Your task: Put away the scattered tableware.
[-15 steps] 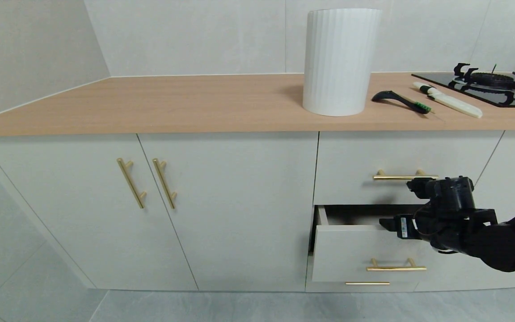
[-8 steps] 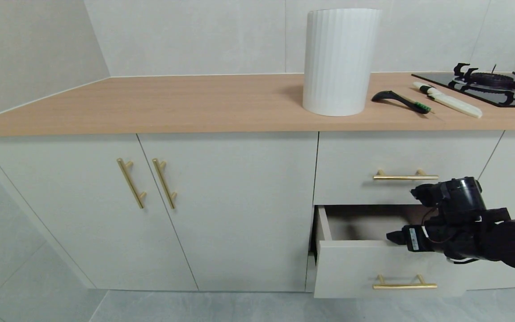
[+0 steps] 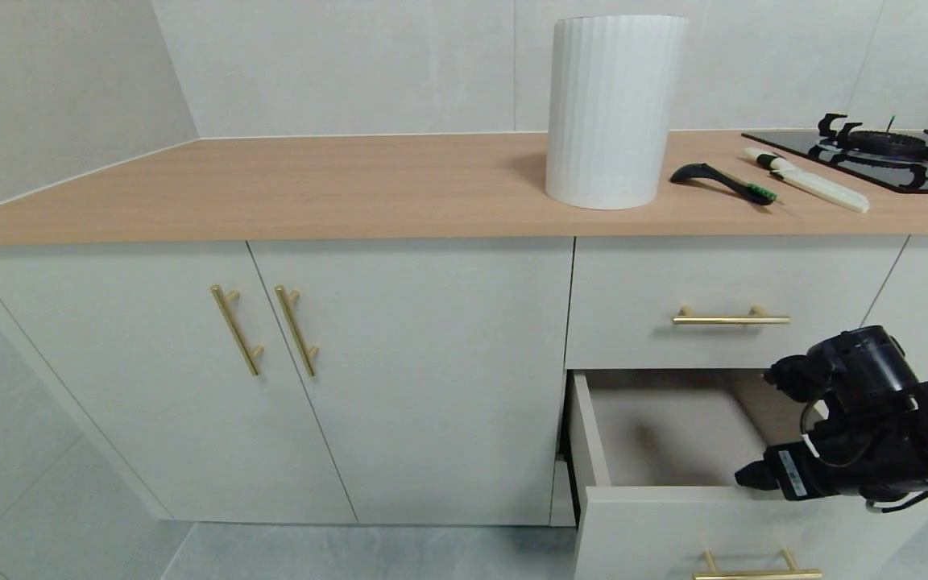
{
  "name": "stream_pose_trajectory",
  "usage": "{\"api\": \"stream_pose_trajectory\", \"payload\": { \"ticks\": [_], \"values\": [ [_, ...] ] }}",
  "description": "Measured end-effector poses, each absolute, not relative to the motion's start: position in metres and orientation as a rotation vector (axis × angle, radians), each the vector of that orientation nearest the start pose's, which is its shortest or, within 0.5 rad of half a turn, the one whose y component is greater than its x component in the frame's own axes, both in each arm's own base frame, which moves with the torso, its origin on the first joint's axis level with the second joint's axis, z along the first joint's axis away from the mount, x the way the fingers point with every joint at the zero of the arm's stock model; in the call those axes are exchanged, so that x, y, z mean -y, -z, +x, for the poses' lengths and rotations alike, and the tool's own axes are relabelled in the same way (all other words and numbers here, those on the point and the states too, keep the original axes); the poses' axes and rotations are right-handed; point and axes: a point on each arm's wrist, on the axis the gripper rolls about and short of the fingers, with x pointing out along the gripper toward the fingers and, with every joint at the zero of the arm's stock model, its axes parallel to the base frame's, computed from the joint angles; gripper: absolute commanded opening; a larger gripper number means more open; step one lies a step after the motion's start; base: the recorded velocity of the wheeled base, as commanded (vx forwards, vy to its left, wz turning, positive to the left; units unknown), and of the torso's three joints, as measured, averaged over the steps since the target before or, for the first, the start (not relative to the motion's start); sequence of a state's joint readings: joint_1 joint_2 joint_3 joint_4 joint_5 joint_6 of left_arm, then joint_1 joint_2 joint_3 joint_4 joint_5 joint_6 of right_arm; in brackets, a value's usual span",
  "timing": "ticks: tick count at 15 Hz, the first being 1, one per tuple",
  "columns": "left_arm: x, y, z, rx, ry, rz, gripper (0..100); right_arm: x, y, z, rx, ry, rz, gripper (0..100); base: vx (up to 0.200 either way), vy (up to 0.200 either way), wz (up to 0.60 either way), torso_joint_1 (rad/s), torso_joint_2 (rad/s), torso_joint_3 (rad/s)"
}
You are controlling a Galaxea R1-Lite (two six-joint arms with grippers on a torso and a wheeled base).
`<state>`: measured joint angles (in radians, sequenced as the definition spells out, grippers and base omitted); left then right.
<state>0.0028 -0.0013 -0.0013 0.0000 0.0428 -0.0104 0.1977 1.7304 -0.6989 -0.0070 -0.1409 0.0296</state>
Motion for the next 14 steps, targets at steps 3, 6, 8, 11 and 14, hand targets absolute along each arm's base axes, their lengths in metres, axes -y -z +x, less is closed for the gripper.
{"api": "stream_pose_trajectory", "payload": {
  "ticks": [3,6,8,11,14],
  "values": [
    [-0.001,-0.076,-0.023,0.003,-0.045,-0.01,100,-0.043,-0.095,0.231,-1.106,-0.096,-0.232,100,0.0,0.0,0.0,0.0,0.0,0.0],
    [-0.001,-0.076,-0.023,0.003,-0.046,-0.01,100,-0.039,-0.097,0.211,-1.238,-0.129,-0.292,100,0.0,0.0,0.0,0.0,0.0,0.0],
    [-0.001,-0.076,-0.023,0.003,-0.045,-0.01,100,-0.038,-0.104,0.204,-1.309,-0.142,-0.31,100,0.0,0.0,0.0,0.0,0.0,0.0],
    [-0.001,-0.076,-0.023,0.004,-0.045,-0.01,100,-0.039,-0.111,0.205,-1.301,-0.145,-0.31,100,0.0,0.0,0.0,0.0,0.0,0.0],
    [-0.001,-0.076,-0.023,0.003,-0.045,-0.01,100,-0.039,-0.124,0.204,-1.237,-0.162,-0.281,100,0.0,0.0,0.0,0.0,0.0,0.0]
  ]
}}
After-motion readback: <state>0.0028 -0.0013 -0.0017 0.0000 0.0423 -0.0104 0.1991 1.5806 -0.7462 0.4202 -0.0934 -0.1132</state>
